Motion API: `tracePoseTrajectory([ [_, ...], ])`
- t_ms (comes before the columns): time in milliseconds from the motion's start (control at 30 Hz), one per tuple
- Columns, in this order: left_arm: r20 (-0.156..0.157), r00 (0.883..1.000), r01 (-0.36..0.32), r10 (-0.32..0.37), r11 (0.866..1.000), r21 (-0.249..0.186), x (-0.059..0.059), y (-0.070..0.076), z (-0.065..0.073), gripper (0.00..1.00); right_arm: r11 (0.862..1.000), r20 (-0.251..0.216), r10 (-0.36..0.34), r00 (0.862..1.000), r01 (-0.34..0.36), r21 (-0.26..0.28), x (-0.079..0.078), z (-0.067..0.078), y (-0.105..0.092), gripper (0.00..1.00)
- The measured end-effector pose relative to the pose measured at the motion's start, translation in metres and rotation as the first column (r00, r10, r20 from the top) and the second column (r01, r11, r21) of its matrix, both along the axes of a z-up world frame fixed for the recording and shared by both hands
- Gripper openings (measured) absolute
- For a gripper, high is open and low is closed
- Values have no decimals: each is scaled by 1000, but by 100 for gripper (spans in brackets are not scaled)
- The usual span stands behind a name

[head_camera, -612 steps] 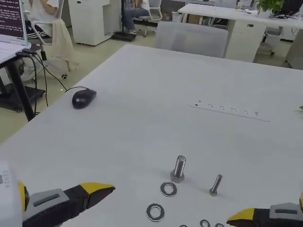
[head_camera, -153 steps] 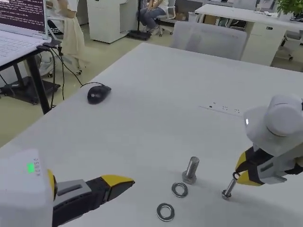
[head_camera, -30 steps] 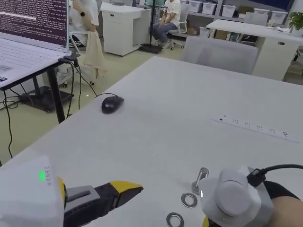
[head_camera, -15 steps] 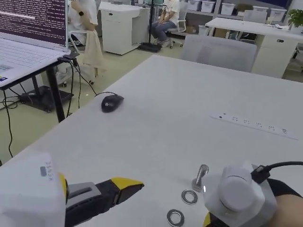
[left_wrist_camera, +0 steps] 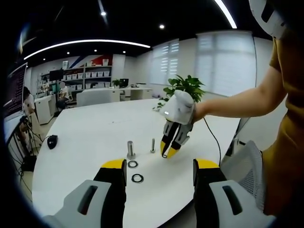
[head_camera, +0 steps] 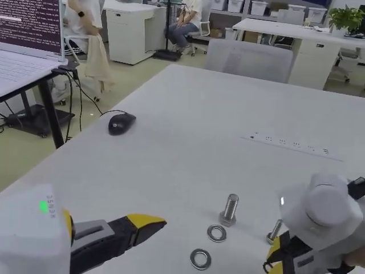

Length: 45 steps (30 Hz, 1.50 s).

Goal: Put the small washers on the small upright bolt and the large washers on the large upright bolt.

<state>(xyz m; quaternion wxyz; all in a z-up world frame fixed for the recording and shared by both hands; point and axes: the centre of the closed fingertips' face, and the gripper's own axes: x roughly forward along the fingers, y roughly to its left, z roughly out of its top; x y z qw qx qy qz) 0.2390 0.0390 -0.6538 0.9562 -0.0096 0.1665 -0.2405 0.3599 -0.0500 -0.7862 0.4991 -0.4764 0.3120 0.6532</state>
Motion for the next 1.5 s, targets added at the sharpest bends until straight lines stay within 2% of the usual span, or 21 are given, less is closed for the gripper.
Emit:
tracePoseTrajectory([
  [133, -2, 1000, 8, -8, 1000, 2, 0, -1, -1, 55, 1000, 19, -30, 999, 29, 11, 11, 10, -6, 12],
  [500, -7, 1000, 23, -23, 1000, -2, 2, -3, -3, 55, 998, 50, -65, 997, 64, 9, 32, 20, -13, 12],
  [733, -6, 1000, 29, -29, 1000, -4, 5, -1, -5, 55, 996, 76, -87, 993, 86, 17, 50, 29, -12, 12],
  [933, -9, 999, 35, -35, 999, -5, 8, 0, -6, 55, 996, 90, -87, 992, 85, 25, 65, 36, -4, 12],
  [1167, -12, 999, 41, -41, 999, -6, 11, 0, -6, 56, 997, 81, -74, 994, 73, 19, 68, 33, 6, 12],
  [1500, -12, 999, 40, -40, 999, -11, 16, 1, -4, 56, 998, 67, -65, 996, 65, -2, 72, 27, 6, 12],
])
